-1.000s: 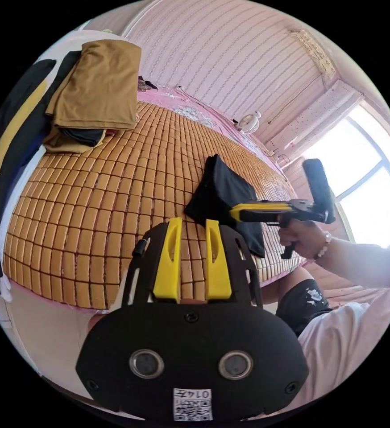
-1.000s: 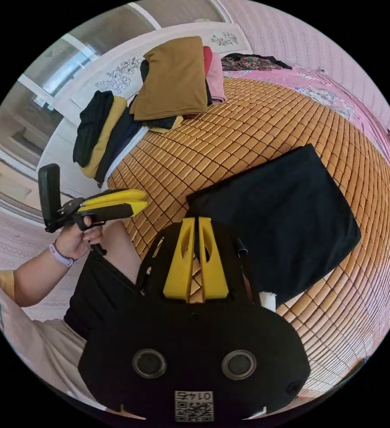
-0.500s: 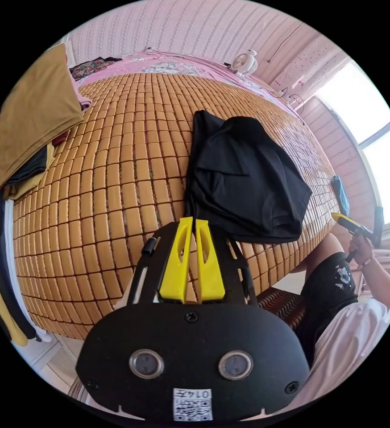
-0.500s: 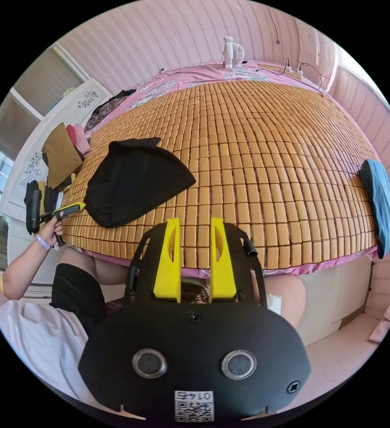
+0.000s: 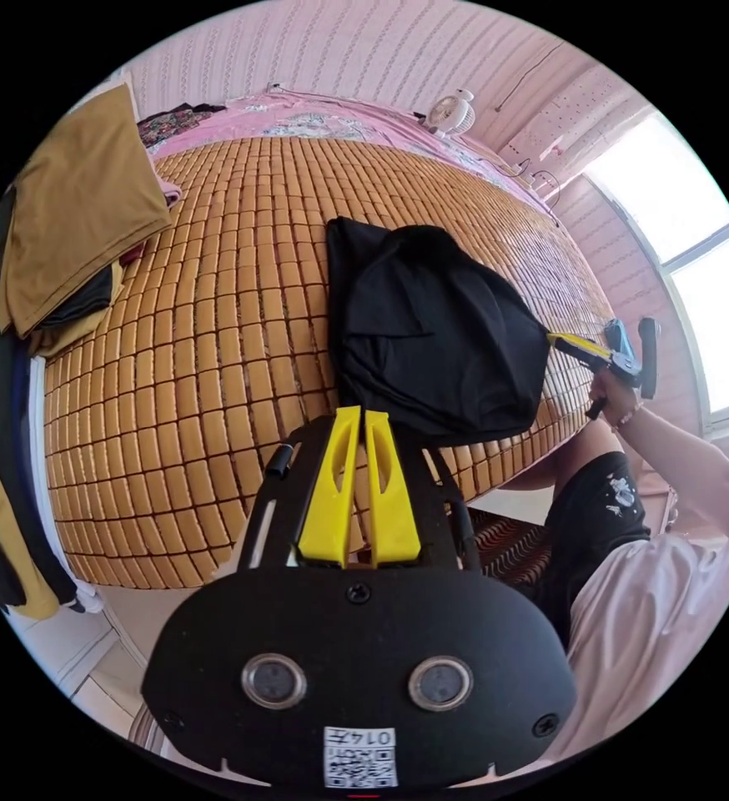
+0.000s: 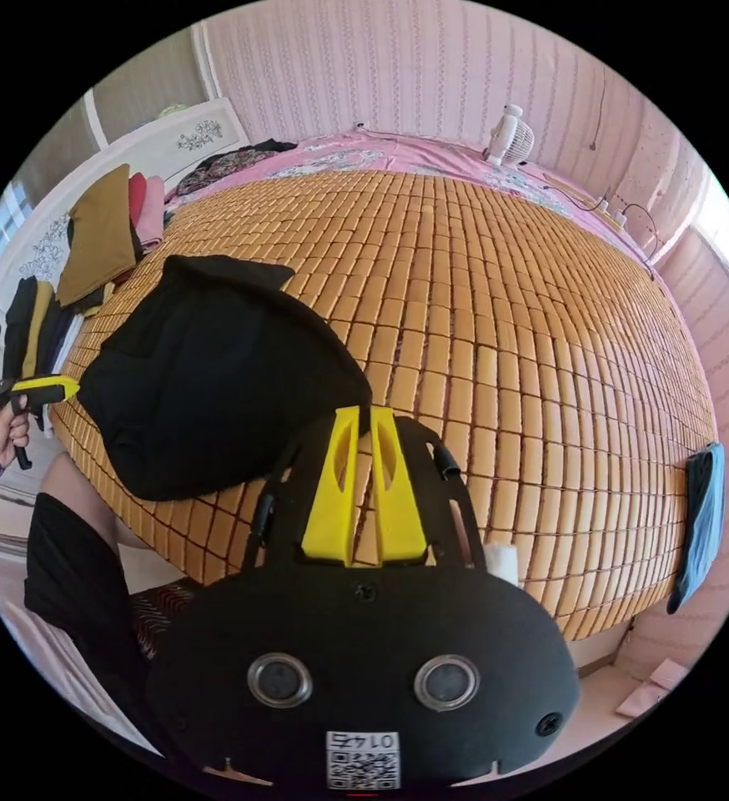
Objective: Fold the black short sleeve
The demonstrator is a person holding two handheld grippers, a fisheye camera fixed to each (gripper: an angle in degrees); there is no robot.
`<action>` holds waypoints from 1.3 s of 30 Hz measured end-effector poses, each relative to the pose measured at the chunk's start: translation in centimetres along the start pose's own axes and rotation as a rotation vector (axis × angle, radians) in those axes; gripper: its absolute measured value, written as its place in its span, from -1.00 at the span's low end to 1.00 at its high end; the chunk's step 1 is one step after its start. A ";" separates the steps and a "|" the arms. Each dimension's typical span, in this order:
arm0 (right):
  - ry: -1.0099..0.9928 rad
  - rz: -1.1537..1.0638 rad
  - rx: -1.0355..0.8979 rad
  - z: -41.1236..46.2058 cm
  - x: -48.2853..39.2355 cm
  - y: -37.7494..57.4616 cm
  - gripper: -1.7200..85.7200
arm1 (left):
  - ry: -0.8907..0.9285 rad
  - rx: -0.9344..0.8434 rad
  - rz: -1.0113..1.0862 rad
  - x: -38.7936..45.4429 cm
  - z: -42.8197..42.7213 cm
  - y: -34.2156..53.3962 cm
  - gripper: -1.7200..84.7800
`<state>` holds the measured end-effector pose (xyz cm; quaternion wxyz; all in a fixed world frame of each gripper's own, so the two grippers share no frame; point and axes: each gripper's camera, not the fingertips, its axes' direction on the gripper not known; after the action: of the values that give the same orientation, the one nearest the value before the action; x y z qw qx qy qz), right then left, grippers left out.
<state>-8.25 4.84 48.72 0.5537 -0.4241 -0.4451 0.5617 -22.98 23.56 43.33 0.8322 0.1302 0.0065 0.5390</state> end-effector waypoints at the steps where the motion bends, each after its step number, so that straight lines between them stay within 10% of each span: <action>1: -0.028 -0.044 -0.022 -1.1 -0.7 -0.3 -0.93 | -0.004 0.008 0.005 0.2 -0.4 0.3 -0.98; 7: -0.451 0.118 0.146 -13.2 3.6 -1.3 -0.94 | 0.008 0.144 0.088 2.3 -6.2 2.8 -0.98; 23: -0.584 -0.013 0.821 -62.4 4.4 -7.5 -0.94 | 0.080 0.891 0.276 6.7 -34.7 11.8 -0.98; 39: -0.714 -0.287 1.217 -90.1 -2.6 1.2 -0.95 | 0.194 1.354 0.452 10.0 -46.5 28.0 -0.98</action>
<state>78.88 5.02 25.47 0.5810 0.2319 -0.2584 0.7362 -50.90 53.11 5.95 0.4327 0.5672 0.3860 0.5849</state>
